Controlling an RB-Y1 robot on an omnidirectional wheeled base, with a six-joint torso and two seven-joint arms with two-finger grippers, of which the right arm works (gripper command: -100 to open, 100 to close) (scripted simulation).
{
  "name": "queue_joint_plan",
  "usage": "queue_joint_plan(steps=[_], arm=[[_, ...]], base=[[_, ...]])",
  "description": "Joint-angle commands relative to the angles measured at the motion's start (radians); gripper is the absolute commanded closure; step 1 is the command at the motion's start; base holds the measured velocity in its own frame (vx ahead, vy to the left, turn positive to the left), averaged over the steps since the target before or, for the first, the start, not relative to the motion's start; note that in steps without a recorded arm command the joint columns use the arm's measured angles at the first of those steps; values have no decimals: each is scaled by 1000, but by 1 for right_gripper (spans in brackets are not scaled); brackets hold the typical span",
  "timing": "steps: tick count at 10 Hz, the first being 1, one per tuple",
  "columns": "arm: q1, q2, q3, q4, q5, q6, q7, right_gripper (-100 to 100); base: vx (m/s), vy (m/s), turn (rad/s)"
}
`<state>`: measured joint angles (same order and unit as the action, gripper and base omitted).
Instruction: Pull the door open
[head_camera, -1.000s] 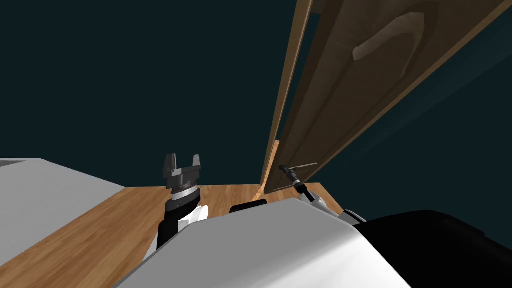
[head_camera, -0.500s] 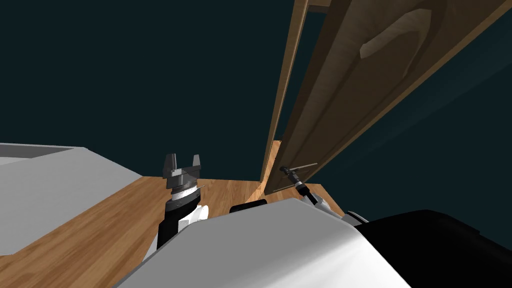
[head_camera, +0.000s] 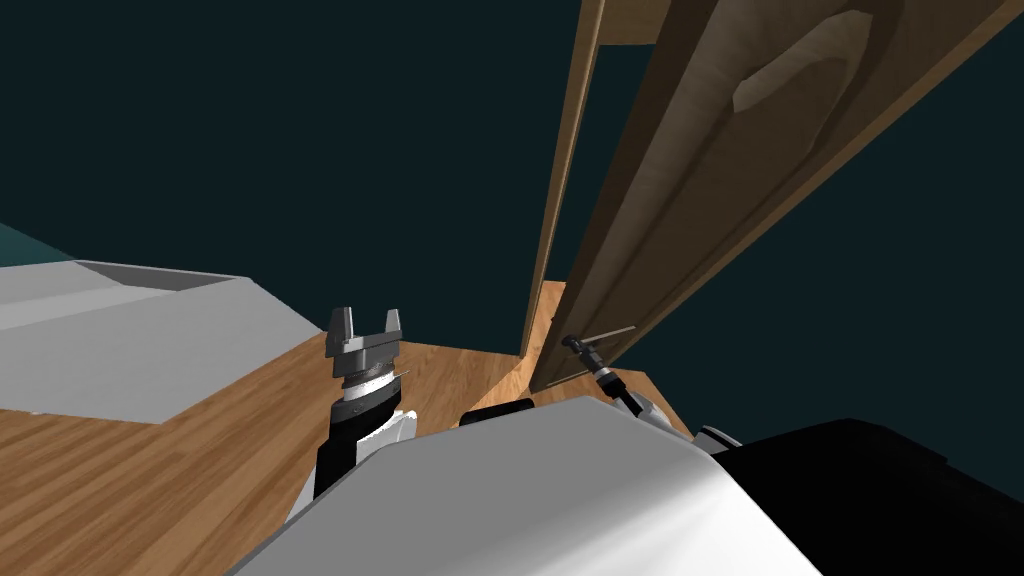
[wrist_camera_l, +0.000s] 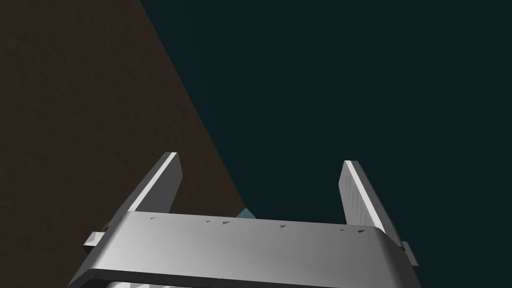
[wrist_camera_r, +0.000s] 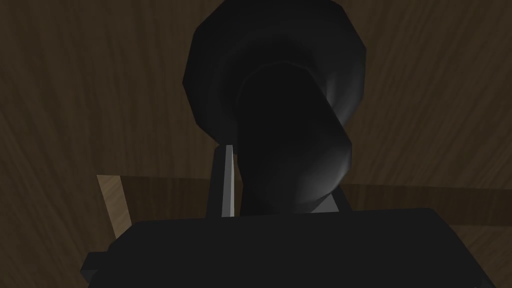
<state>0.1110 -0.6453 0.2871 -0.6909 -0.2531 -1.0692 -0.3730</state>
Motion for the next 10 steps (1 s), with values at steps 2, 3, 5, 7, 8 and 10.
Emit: queue_joint_plan(steps=[2,3,5,7,8,10], arm=[[16,-21,14,14,-8,-44,-10,100],[21,-26,19,18,-10,-55,-13,100],[23,-21,29,31,-9,-71,-18,100],[29,-27,34,43,-12,-92,-22,100],[30,-29,36,46,-13,-98,-23,100],[37,-36,42,60,-17,-123,-28,100]], base=[[-214,-108,200],[-203,-74,124],[-123,-49,113],[-218,-78,206],[-219,-104,168],[-175,-75,142]])
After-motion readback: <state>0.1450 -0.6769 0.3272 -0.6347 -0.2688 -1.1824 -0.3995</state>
